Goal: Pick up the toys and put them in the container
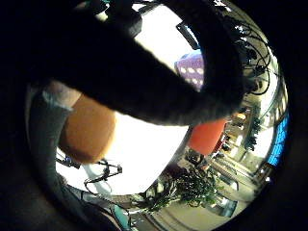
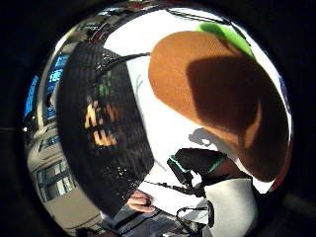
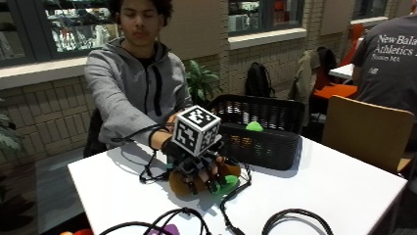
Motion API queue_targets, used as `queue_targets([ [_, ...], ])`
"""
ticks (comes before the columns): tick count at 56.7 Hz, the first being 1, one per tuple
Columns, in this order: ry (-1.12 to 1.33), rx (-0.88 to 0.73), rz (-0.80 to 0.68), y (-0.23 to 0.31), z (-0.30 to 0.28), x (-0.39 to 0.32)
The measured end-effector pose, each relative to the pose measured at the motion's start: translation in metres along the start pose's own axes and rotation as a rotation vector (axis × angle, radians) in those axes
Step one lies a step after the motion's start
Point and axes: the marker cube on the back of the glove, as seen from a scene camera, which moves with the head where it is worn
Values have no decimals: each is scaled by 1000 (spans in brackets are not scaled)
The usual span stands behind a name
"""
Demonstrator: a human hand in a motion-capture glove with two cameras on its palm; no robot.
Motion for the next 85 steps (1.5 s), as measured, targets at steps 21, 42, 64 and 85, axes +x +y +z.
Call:
queue_targets([
  [21, -43, 166, 41, -12, 22, -5],
  [42, -100, 350, -32, 22, -85, 0],
  [64, -60, 440, -506, 76, -150, -202],
  [85, 158, 380, -525, 44, -113, -240],
])
